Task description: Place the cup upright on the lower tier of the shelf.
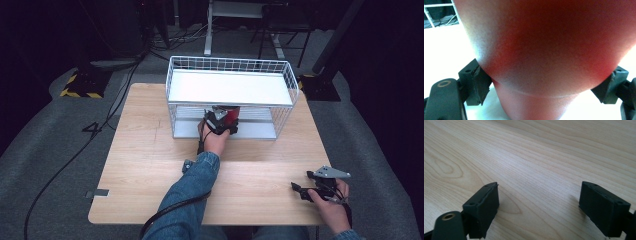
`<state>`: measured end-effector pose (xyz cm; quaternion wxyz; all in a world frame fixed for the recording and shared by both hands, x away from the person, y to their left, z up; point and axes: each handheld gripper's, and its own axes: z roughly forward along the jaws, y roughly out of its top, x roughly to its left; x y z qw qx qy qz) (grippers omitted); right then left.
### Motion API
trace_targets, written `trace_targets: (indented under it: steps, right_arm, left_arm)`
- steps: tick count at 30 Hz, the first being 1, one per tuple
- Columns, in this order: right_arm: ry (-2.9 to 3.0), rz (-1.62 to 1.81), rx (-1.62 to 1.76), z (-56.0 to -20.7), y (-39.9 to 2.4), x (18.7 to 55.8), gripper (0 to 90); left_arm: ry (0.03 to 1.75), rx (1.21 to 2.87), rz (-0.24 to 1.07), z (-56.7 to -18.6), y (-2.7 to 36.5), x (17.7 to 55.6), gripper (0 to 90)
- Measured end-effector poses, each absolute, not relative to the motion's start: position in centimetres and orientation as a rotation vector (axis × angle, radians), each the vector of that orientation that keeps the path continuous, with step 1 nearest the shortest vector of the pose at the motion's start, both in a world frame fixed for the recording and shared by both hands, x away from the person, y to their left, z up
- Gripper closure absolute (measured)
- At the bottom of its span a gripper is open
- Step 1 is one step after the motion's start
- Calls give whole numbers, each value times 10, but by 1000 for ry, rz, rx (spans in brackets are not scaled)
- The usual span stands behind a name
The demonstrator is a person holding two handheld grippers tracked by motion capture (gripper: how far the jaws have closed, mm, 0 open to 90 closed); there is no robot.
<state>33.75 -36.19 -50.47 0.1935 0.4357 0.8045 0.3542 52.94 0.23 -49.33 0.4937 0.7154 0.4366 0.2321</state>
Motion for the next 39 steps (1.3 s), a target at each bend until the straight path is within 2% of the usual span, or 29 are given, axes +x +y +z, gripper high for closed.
trace_targets:
  steps: [4,12,34,39]
  right_arm:
    - [2257,992,1221,-505,-362,337,167]
    - [2256,991,1218,-505,-362,337,168]
    - [2256,991,1218,-505,-362,337,168]
    - [2256,991,1220,-505,-362,337,168]
  left_arm:
    - [1032,1758,597,-495,2,530,164]
    - [1082,1790,569,-489,1,527,155]
    - [1048,1788,481,-483,16,506,154]
    - [1019,1800,494,-476,25,495,154]
